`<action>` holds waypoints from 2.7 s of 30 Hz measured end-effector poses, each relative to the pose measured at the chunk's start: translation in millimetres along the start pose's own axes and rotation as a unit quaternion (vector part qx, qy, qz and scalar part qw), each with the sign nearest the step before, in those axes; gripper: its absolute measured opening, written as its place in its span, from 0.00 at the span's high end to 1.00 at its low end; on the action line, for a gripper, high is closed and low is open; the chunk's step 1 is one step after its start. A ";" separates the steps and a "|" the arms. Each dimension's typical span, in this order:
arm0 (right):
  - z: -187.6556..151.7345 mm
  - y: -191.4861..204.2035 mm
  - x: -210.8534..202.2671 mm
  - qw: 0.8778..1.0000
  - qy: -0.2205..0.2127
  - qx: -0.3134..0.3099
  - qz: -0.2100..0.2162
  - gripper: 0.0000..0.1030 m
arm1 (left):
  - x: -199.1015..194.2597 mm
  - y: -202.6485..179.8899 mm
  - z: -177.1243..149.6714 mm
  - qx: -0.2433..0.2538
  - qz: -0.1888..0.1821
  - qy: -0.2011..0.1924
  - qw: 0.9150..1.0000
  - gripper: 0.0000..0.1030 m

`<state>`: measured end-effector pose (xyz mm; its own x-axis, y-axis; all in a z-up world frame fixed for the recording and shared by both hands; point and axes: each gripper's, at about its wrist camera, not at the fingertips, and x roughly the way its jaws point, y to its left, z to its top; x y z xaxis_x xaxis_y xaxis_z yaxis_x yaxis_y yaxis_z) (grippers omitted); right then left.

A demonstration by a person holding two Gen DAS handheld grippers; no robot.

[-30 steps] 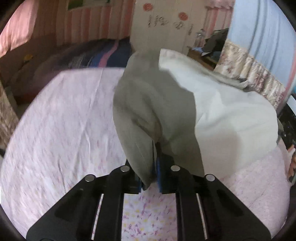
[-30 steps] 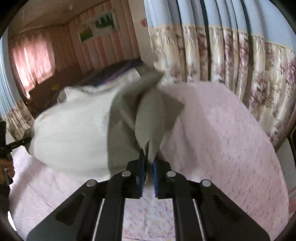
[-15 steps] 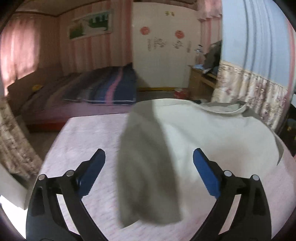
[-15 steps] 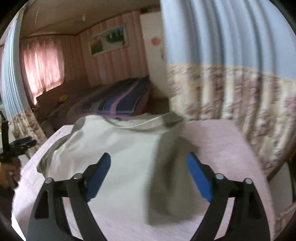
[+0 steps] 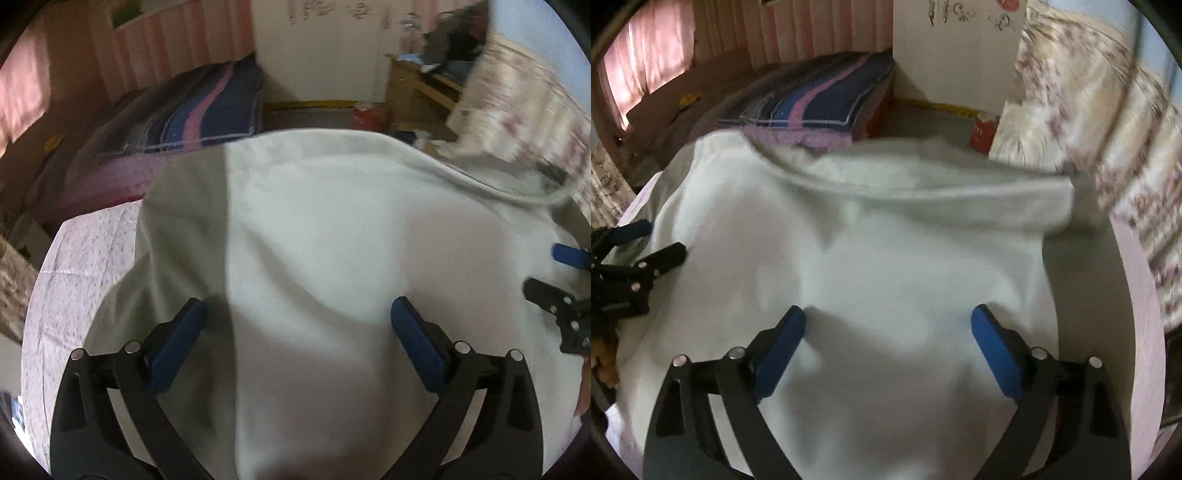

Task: Fold large clothes

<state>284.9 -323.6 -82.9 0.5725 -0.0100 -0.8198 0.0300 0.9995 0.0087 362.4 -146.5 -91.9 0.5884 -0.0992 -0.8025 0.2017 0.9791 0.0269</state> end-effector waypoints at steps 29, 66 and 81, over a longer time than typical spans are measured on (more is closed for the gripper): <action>73.9 -134.2 95.8 0.985 -0.032 0.171 -0.009 0.03 | 82.2 99.0 69.6 -0.155 0.042 -0.021 0.987 0.03; -118.0 -138.1 -48.6 0.994 -0.055 0.091 0.011 0.22 | -94.8 13.8 -98.2 -0.040 -0.056 -0.115 0.991 0.03; -123.6 -130.8 -43.3 0.989 -0.071 0.106 0.075 0.56 | -68.4 -17.8 -119.1 -0.003 -0.058 -0.094 0.994 0.03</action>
<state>155.0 -450.3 -119.2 0.6921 0.1189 -0.7119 0.0982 0.9616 0.2561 225.3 -136.0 -108.5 0.6973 -0.2431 -0.6744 0.2732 0.9599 -0.0634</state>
